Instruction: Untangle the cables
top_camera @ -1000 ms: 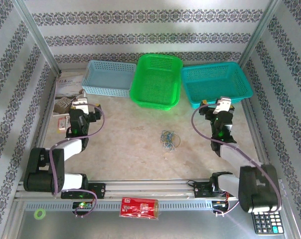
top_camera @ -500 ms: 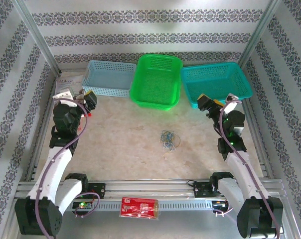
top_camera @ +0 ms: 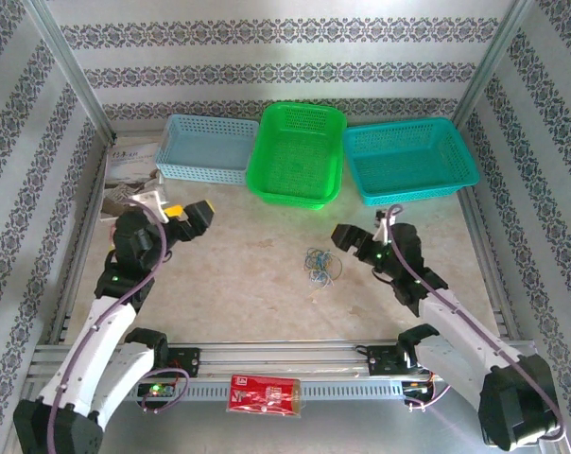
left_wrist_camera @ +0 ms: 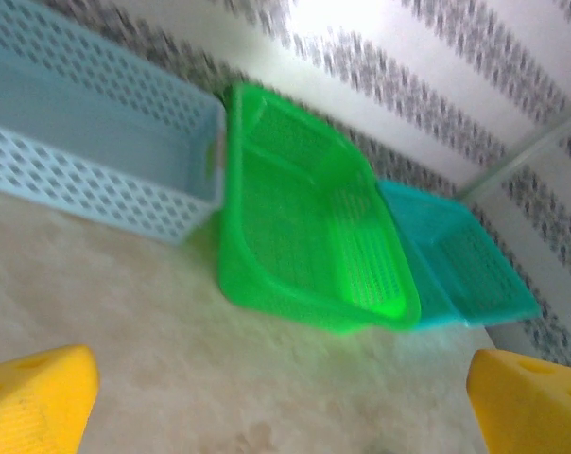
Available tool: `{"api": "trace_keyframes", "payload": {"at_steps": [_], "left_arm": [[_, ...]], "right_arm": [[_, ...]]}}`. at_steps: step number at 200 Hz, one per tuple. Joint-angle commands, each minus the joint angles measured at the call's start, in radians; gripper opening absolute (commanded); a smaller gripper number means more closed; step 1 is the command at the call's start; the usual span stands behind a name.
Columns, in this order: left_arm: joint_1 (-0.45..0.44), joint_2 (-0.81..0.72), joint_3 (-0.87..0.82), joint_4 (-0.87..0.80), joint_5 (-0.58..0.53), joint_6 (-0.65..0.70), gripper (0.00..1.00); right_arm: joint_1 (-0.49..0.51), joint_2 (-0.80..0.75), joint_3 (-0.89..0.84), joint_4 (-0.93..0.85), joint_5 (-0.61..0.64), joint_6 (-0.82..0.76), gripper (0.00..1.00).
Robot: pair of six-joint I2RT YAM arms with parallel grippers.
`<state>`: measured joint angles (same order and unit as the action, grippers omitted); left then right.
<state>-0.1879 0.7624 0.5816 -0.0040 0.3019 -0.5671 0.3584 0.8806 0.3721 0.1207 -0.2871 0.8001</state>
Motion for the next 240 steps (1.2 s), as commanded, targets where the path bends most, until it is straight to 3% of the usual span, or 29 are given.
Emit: {"api": "trace_keyframes", "payload": {"at_steps": [1,40,82,109,183,214,240], "left_arm": [[-0.1,0.066,-0.015,0.003,-0.061,-0.019,1.0],[-0.243,0.254,0.017,0.03,-0.162,0.004,1.0],[-0.298,0.381,0.054,0.03,-0.187,-0.01,1.0],[-0.309,0.382,0.037,0.052,-0.208,-0.028,1.0],[-0.326,0.363,-0.012,0.079,-0.237,-0.054,1.0],[-0.329,0.349,-0.019,0.071,-0.241,-0.055,1.0],[-0.33,0.336,-0.028,0.071,-0.235,-0.059,1.0]], "right_arm": [[0.068,0.023,-0.004,-0.092,0.127,-0.032,0.91],[0.163,0.088,-0.005,-0.121,0.207,0.031,0.89],[0.276,0.169,0.027,-0.098,0.268,0.089,0.88],[0.31,0.264,0.067,-0.035,0.239,0.14,0.88],[0.335,0.601,0.257,0.346,0.018,0.295,0.86],[0.335,0.592,0.287,0.331,-0.026,0.275,0.84],[0.333,0.488,0.253,0.218,0.021,0.215,0.83]]}}
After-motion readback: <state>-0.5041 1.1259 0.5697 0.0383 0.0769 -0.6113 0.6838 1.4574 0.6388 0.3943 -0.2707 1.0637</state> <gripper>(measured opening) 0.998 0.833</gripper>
